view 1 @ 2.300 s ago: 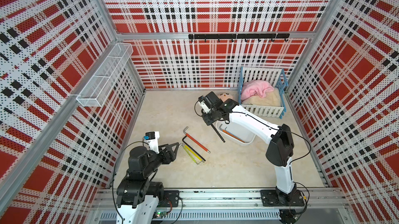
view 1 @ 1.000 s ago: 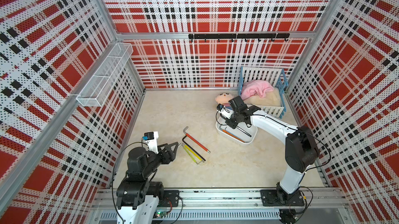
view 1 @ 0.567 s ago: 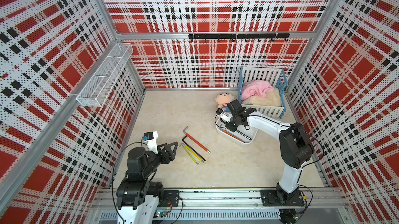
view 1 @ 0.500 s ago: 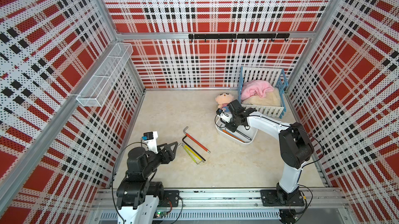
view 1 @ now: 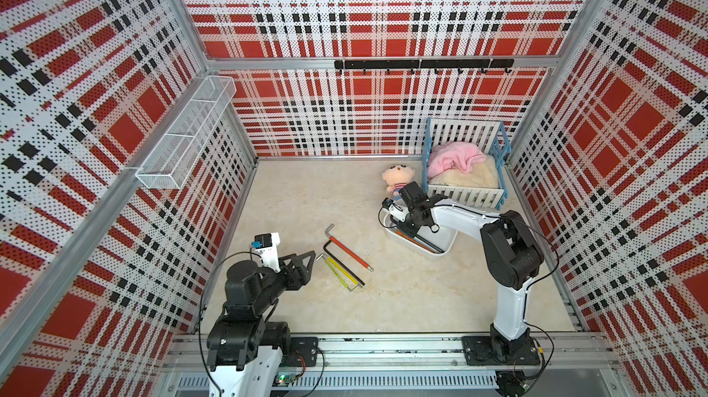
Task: Put the hex key on the desktop into the storage box
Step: Place the Allen key in the storage box.
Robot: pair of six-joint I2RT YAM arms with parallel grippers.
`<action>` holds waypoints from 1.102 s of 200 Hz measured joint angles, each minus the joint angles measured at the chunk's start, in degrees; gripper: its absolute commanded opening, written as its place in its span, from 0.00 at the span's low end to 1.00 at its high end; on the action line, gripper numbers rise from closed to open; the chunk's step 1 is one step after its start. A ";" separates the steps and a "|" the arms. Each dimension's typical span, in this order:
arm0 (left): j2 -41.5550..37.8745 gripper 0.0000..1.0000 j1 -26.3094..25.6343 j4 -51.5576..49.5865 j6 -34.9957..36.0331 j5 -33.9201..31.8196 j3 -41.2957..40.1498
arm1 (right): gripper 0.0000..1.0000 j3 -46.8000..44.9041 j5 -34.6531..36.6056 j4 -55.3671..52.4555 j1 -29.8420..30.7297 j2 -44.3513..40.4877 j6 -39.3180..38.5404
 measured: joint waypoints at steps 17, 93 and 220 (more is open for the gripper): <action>0.00 0.74 0.11 0.02 0.02 0.07 0.00 | 0.01 0.31 -0.02 -0.04 0.00 0.70 0.39; 0.04 0.74 0.31 0.02 0.07 0.39 0.00 | 0.19 1.64 0.02 -1.11 0.00 1.51 2.71; 0.04 0.74 0.42 0.02 0.15 0.44 -0.02 | 0.27 7.21 0.04 -2.86 0.66 -3.34 8.55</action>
